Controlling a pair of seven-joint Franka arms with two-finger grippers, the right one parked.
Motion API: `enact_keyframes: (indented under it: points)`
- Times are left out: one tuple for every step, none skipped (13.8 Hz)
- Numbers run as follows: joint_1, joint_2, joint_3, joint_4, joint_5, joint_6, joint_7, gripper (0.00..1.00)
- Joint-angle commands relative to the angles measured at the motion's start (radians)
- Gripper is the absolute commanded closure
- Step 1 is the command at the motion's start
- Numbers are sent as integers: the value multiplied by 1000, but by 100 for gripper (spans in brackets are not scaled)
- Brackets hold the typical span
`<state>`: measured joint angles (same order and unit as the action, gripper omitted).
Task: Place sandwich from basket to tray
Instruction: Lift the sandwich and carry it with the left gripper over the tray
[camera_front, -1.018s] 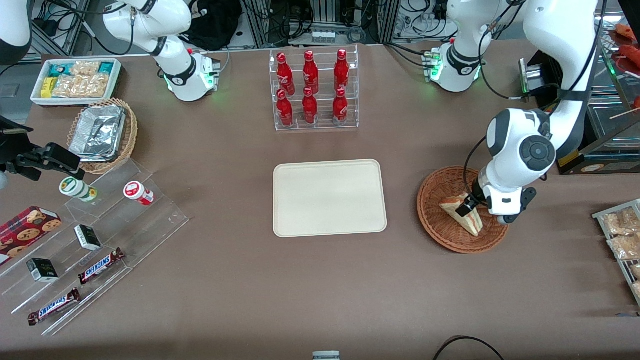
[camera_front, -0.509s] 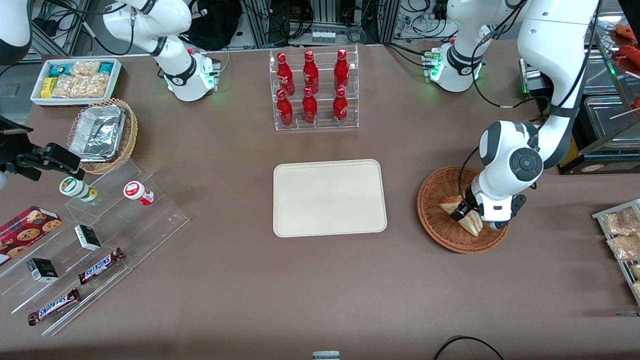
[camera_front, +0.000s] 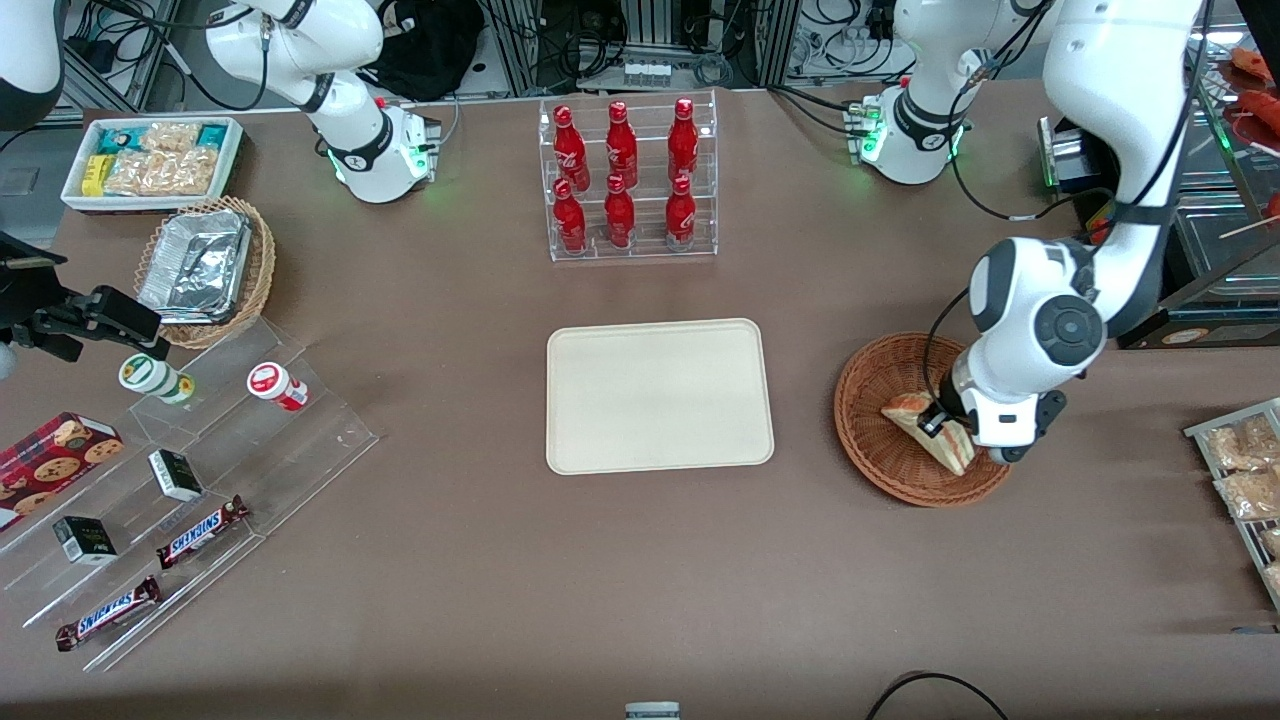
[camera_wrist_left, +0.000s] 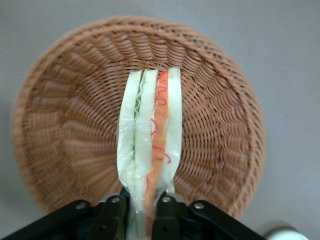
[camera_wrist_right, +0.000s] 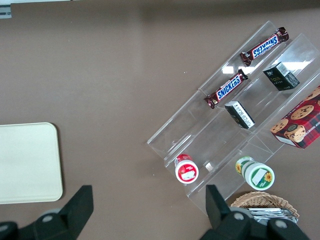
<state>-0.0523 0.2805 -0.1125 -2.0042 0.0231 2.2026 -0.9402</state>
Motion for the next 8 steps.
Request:
enact_keyframes:
  points:
    - [-67, -66, 0, 138, 6, -235, -14, 88]
    - [-108, -64, 0, 184, 6, -289, -17, 88]
    - [-147, -60, 0, 221, 6, -319, -28, 88]
    - [-188, -54, -1, 238, 6, -323, -41, 88]
    - [-236, -41, -1, 246, 6, -320, -48, 87]
    - [-277, -23, -1, 265, 8, -317, -36, 87]
    - [-316, 3, -3, 291, 8, -317, -37, 87]
    - [-358, 35, -1, 311, 9, -317, -37, 87]
